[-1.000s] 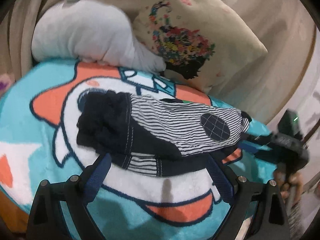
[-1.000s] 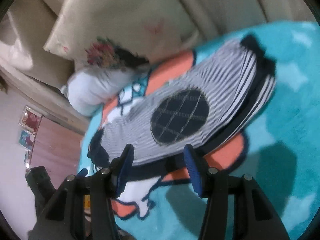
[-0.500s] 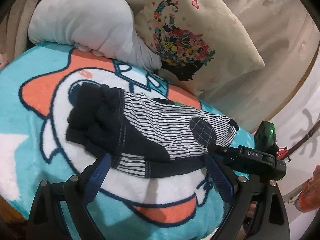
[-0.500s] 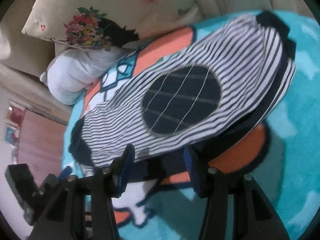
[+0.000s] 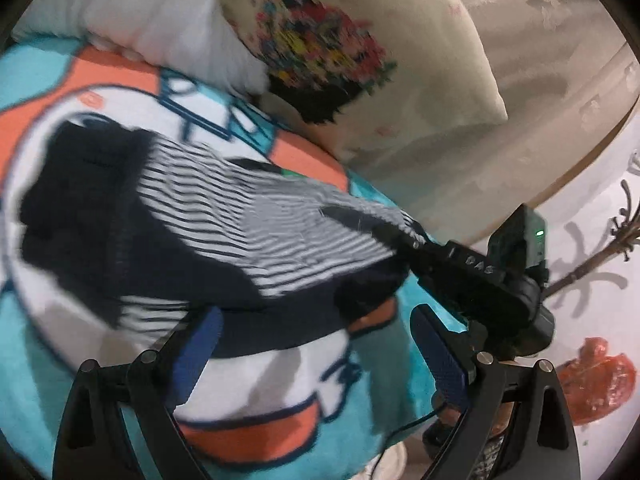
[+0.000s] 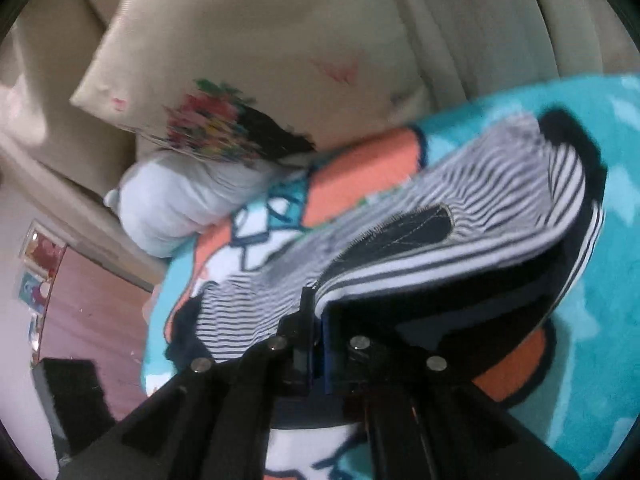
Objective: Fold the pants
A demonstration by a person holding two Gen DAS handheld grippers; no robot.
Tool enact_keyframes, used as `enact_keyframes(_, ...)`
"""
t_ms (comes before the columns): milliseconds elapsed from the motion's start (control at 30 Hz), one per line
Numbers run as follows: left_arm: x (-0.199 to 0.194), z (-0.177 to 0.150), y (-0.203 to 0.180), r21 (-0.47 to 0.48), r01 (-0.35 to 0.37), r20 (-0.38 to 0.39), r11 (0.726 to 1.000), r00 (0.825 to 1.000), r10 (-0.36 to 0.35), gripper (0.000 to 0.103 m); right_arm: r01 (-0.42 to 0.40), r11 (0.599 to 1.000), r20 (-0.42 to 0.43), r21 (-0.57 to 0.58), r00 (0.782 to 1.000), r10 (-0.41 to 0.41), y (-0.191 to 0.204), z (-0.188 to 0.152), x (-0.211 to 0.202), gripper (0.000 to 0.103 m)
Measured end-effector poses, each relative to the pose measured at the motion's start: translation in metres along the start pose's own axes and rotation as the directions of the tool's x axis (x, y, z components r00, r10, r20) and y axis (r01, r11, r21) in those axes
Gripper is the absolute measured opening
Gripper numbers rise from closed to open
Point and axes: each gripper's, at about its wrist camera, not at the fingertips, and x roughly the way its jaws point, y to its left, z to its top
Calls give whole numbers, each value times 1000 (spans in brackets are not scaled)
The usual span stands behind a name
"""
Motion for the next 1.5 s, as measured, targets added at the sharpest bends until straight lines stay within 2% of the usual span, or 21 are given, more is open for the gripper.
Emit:
enact_keyframes(100, 15, 6, 3, -37, 40, -16, 999, 999, -41, 97, -14, 1000, 10, -17, 1000, 15, 6, 4, -9, 3)
enact_keyframes(200, 20, 14, 10, -60, 27, -5, 998, 1000, -28, 96, -27, 999, 14, -19, 1000, 28, 7, 4, -15, 3)
enact_keyframes(233, 21, 18, 12, -63, 15, 1, 998, 1000, -15, 94, -32, 999, 14, -18, 999, 32, 8, 4, -16, 3)
enact_keyframes(267, 20, 22, 15, -62, -2, 10, 998, 1000, 3, 86, -33, 999, 13, -19, 999, 33, 9, 3, -16, 3)
enact_keyframes(400, 15, 45, 22, -38, -89, 66, 995, 994, 92, 69, -35, 999, 14, -28, 999, 35, 10, 3, -18, 3)
enact_keyframes(467, 15, 59, 23, -1, -148, 103, 989, 984, 147, 67, -35, 999, 13, -38, 999, 36, 13, 5, -16, 3)
enact_keyframes(567, 26, 91, 20, 65, -239, 136, 969, 964, 229, 67, -28, 998, 2, -56, 1000, 28, 19, 17, -6, 3)
enact_keyframes(633, 41, 114, 19, 105, -308, 146, 945, 945, 292, 67, -2, 997, 6, -79, 1000, 3, 27, 30, 6, 3)
enact_keyframes(700, 55, 134, 19, 140, -393, 164, 909, 914, 370, 67, 65, 988, 44, -140, 997, -60, 39, 46, 23, 3)
enact_keyframes(767, 63, 149, 25, 142, -463, 178, 875, 881, 438, 67, 147, 961, 88, -236, 988, -129, 53, 60, 43, 3)
enact_keyframes(800, 63, 157, 33, 128, -476, 169, 870, 875, 453, 67, 185, 947, 107, -264, 981, -162, 56, 64, 50, 5)
enact_keyframes(867, 61, 170, 50, 85, -443, 111, 892, 894, 434, 67, 278, 903, 140, -328, 959, -245, 61, 72, 72, 19)
enact_keyframes(933, 50, 181, 71, 17, -364, 52, 931, 930, 363, 67, 351, 862, 140, -366, 936, -322, 58, 80, 90, 49)
enact_keyframes(1033, 22, 187, 93, -51, -252, 14, 967, 967, 253, 67, 364, 861, 140, -356, 931, -336, 46, 86, 89, 50)
enact_keyframes(1100, -4, 184, 102, -86, -197, 17, 977, 980, 200, 70, 334, 885, 136, -323, 942, -306, 35, 89, 70, 50)
enact_keyframes(1133, -16, 179, 104, -88, -199, 16, 976, 980, 201, 72, 307, 902, 136, -303, 951, -278, 29, 89, 57, 50)
enact_keyframes(1200, -42, 160, 105, -66, -247, 5, 967, 969, 248, 80, 259, 936, 135, -239, 963, -232, 7, 85, 17, 53)
enact_keyframes(1267, -57, 141, 107, -29, -313, 2, 949, 950, 314, 81, 250, 949, 143, -192, 964, -225, -14, 77, -13, 56)
enact_keyframes(1333, -64, 116, 103, 42, -399, -8, 916, 917, 400, 82, 277, 951, 156, -139, 954, -256, -42, 65, -45, 60)
enact_keyframes(1400, -66, 92, 105, 107, -451, -22, 886, 890, 456, 82, 317, 944, 156, -90, 941, -301, -73, 49, -69, 60)
enact_keyframes(1500, -48, 73, 97, 168, -474, -46, 864, 872, 487, 85, 334, 941, 131, -52, 936, -325, -94, 32, -77, 60)
